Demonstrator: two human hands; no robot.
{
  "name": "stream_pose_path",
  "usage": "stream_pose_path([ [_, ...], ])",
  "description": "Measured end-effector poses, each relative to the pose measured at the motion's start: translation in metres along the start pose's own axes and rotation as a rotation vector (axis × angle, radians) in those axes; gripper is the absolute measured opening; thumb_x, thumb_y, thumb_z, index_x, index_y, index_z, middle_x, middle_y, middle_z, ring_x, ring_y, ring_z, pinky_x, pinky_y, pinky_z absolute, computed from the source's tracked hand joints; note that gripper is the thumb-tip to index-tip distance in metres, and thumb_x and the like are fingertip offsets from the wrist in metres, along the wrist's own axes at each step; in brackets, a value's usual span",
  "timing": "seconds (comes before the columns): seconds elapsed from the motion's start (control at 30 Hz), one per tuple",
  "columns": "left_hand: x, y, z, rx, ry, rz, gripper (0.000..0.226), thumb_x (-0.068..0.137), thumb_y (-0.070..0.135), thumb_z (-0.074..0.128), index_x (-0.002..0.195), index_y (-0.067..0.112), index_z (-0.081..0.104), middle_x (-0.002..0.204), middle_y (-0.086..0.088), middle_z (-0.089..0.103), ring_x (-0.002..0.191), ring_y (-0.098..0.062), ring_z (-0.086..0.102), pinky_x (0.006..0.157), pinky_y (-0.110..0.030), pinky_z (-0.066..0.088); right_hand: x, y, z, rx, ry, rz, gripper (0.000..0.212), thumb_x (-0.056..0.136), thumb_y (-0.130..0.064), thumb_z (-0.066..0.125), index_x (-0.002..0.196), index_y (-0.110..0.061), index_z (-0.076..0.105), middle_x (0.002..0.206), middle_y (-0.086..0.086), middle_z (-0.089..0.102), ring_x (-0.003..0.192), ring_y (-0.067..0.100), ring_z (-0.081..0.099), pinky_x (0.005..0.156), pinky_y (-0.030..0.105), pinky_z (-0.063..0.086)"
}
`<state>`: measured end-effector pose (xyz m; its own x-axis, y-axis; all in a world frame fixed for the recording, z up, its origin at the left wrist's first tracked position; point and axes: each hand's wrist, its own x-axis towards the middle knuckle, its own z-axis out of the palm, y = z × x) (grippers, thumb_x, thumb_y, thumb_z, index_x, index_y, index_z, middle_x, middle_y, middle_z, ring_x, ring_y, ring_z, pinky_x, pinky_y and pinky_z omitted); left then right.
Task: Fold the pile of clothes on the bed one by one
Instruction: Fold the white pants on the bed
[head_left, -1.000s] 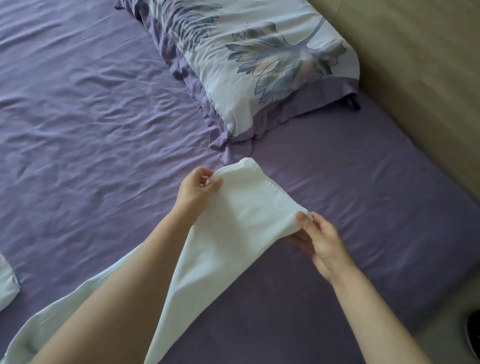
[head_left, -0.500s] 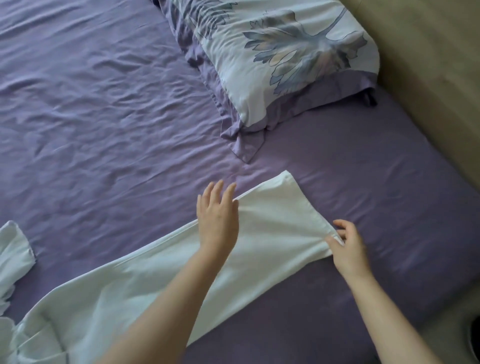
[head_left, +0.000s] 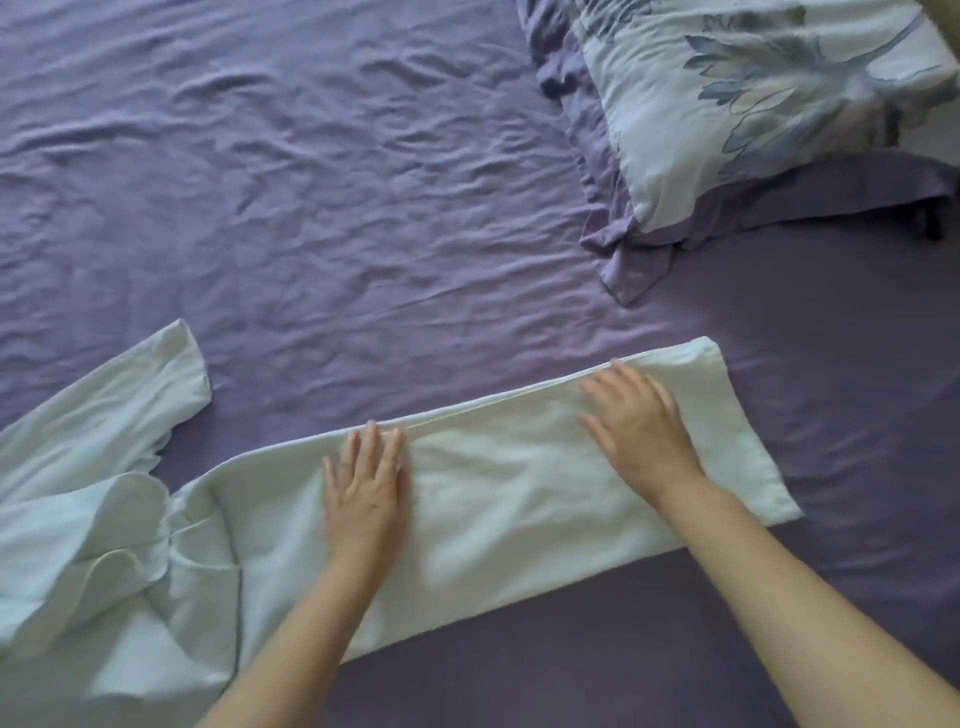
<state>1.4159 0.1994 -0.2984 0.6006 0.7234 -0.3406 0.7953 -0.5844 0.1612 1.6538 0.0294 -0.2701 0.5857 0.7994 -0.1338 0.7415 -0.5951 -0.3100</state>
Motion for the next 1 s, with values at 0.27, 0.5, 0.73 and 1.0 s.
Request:
stream_pose_path([
  [0.27, 0.02, -0.05, -0.021, 0.04, 0.135, 0.002, 0.043, 0.094, 0.018, 0.053, 0.137, 0.018, 0.048, 0.141, -0.01, 0.047, 0.131, -0.03, 0.04, 0.105, -0.042, 0.028, 0.048, -0.126, 0.064, -0.036, -0.092, -0.268, 0.029, 0.075, -0.025, 0.077, 0.101, -0.016, 0.069, 0.093, 0.009, 0.065, 0.088, 0.027, 0.061, 0.089, 0.041, 0.045],
  [0.5, 0.071, -0.087, -0.042, -0.031, 0.189, -0.103, 0.016, 0.091, 0.027, 0.057, 0.097, 0.015, 0.066, 0.102, -0.008, 0.06, 0.104, -0.03, 0.047, 0.076, -0.035, 0.023, 0.094, -0.12, 0.067, -0.147, -0.074, -0.164, 0.023, 0.095, -0.033, 0.049, 0.104, -0.017, 0.065, 0.108, 0.007, 0.059, 0.104, 0.029, 0.049, 0.09, 0.037, 0.027],
  [0.73, 0.027, -0.045, -0.023, -0.266, 0.311, -0.085, 0.034, 0.08, 0.008, 0.068, 0.115, 0.009, 0.063, 0.131, -0.021, 0.048, 0.126, -0.041, 0.04, 0.106, -0.052, 0.034, 0.025, -0.133, 0.078, -0.177, -0.133, -0.356, 0.059, 0.091, -0.047, 0.037, 0.146, -0.027, 0.028, 0.154, 0.012, 0.026, 0.144, 0.03, 0.013, 0.114, 0.056, 0.01],
  [1.0, -0.074, -0.01, 0.01, -0.086, 0.021, 0.428, 0.057, 0.088, 0.058, 0.042, 0.134, 0.027, 0.053, 0.149, -0.012, 0.038, 0.139, -0.036, 0.03, 0.11, -0.061, 0.024, -0.042, -0.046, 0.052, -0.143, -0.294, 0.108, 0.067, 0.084, -0.063, 0.008, 0.146, -0.039, 0.019, 0.158, -0.005, 0.008, 0.146, 0.016, -0.003, 0.115, 0.043, -0.004],
])
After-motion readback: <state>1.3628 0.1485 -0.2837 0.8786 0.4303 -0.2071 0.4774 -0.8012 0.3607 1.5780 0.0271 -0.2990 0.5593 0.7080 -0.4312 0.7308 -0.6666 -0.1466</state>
